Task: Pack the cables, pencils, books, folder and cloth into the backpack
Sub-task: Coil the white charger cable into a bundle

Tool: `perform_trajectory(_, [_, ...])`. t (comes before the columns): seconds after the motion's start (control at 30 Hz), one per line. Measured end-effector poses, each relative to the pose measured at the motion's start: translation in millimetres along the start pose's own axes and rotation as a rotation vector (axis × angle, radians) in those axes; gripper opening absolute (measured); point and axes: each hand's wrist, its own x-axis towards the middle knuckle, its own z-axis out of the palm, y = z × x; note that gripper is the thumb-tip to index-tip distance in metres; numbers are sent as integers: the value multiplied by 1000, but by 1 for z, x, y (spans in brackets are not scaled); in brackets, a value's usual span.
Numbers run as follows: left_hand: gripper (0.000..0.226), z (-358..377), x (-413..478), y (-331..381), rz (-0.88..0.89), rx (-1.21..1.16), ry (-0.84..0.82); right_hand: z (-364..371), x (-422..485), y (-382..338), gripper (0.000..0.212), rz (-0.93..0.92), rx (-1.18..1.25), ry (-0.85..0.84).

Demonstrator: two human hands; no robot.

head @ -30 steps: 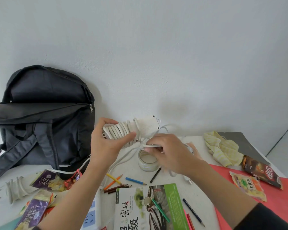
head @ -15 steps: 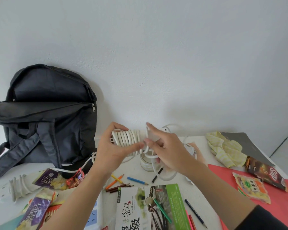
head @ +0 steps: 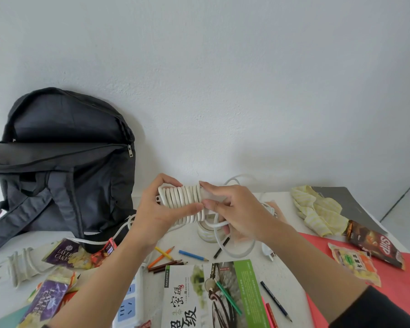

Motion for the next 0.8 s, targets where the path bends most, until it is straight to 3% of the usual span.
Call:
perform_trajectory(0.13, [58,5,-3,1,-15,22,2,-3,0,1,54,-12,-65,-53])
perform_trajectory(0.27, [59,6,6,7,80,327,7,-3,-2,1,65,-164,-211,-82])
perform_trajectory(0.4, [59,-6,15,17,27,424,-109,-14,-6,6,50,-213,-327,-26])
perform_trajectory(0.53, [64,-16,23,26,-50,458,-317,-18,-5,12,50,-270,-320,100])
perform_trajectory(0.63, [62,-14,22,33,-85,423,-501,-22,-2,4,43,-266,-231,-57])
perform_trajectory(0.7, [58,-13,17,35,-104,303,-568,-35,-1,1,30,-193,-37,-179])
perform_trajectory(0.8, [53,-14,11,32,-249,-190,-581,-47,4,20,14,-59,343,-43])
